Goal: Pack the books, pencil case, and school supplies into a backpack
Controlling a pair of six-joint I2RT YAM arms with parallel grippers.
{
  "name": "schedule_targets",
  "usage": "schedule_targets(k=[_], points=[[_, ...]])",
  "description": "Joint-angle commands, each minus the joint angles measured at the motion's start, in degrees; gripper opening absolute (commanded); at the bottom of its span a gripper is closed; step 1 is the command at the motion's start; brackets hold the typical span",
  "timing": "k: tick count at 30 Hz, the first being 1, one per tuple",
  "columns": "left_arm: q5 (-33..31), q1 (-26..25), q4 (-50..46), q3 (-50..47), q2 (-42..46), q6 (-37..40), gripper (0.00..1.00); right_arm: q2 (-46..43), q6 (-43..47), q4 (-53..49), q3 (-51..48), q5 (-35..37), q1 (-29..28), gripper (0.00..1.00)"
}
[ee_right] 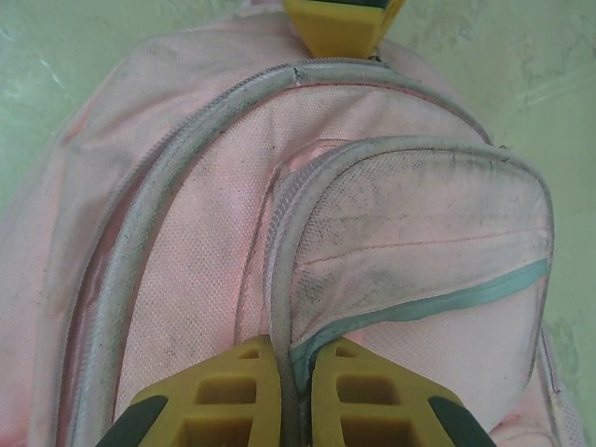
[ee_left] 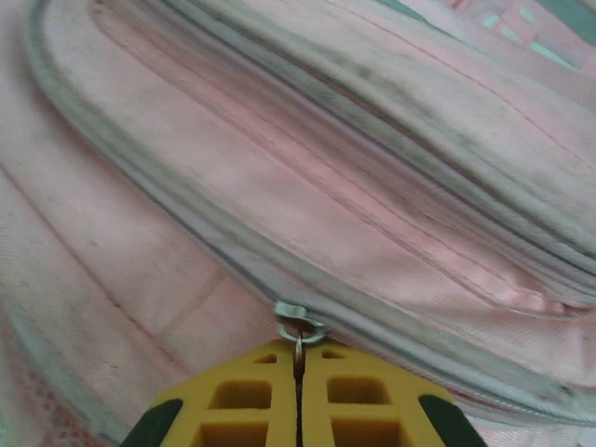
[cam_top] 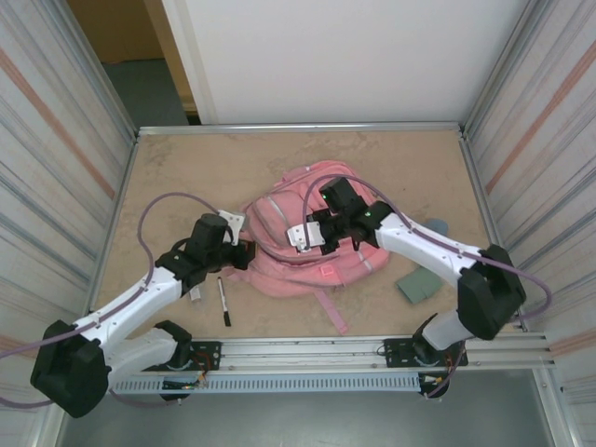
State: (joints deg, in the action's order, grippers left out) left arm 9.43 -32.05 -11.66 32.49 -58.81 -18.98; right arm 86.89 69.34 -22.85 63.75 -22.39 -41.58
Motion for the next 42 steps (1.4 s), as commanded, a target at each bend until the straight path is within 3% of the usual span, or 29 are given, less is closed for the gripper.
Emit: schedule_targets(k=[1, 3, 5, 10, 12, 14, 16, 17, 18, 19, 23, 25, 27, 30, 32, 35, 39, 42], points=[[-1.0, -6.8, 0.4, -1.4, -0.3, -2.3, 0.0, 4.9, 6.4, 3.9, 6.1, -0.1, 1.2, 0.0], [-3.2, -11.2, 1.6, -1.5, -0.6, -3.9, 0.0, 7.0, 6.5, 3.1, 7.5, 0.4, 1.5, 0.02], [-3.4, -14.7, 4.7, -1.9, -1.1, -6.9, 0.0, 7.7, 6.4, 4.0, 6.9, 1.4, 1.8, 0.21], [-4.1, -19.8, 11.3, -1.2, -3.4, -10.7, 0.0, 5.0, -0.2, 11.7, 1.1, 5.6, 3.5, 0.3], [-3.6, -20.4, 12.3, -0.2, -4.9, -11.3, 0.0, 2.3, -5.9, 14.5, -1.5, 7.8, 4.3, 0.46], [-2.9, -20.7, 13.7, 0.8, -6.2, -11.5, 0.0, -0.8, -16.0, 17.0, -3.2, 11.2, 5.0, 0.5], [-2.8, -21.4, 14.9, 1.9, -8.1, -11.9, 0.0, -5.1, -31.2, 17.7, -4.5, 12.5, 6.1, 0.64], [-2.6, -21.7, 15.4, 2.5, -8.9, -11.9, 0.0, -7.3, -39.2, 18.5, -5.6, 13.0, 6.6, 0.66], [-2.6, -22.4, 16.1, 3.3, -9.9, -12.1, 0.0, -10.4, -50.7, 20.2, -7.4, 14.9, 7.1, 0.96], [-2.6, -23.0, 17.0, 4.0, -11.0, -12.0, 0.0, -13.3, -62.6, 20.8, -8.6, 17.5, 7.5, 0.99], [-1.8, -24.9, 23.9, 4.9, -13.9, -11.2, 0.0, -21.8, -99.2, 6.4, -9.3, 26.9, 10.1, 0.99], [-1.2, -25.0, 27.4, 5.5, -15.5, -11.3, 0.0, -24.9, -121.4, -9.7, -8.7, 28.3, 12.8, 0.99], [-0.6, -25.0, 28.3, 7.0, -17.3, -9.9, 0.0, -28.1, -131.8, -12.3, -12.0, 18.1, 17.2, 0.99], [1.2, -25.0, 28.4, 9.8, -20.8, -8.4, 0.0, -29.8, -145.2, -6.2, -19.4, 4.7, 18.6, 0.84], [2.7, -25.1, 29.3, 11.1, -22.6, -8.4, 0.0, -29.6, -150.0, -5.2, -21.5, 0.3, 18.3, 0.79], [4.2, -25.3, 29.9, 12.6, -24.7, -8.6, 0.0, -26.1, -150.0, -2.0, -21.4, -3.5, 16.4, 0.73], [4.5, -25.6, 30.0, 13.2, -25.6, -9.3, 0.0, -22.9, -148.7, -8.5, -15.5, 2.2, 11.4, 0.78], [3.7, -26.0, 30.0, 13.1, -25.9, -9.2, 0.0, -21.7, -152.2, -7.5, -14.9, 3.0, 10.3, 0.77]])
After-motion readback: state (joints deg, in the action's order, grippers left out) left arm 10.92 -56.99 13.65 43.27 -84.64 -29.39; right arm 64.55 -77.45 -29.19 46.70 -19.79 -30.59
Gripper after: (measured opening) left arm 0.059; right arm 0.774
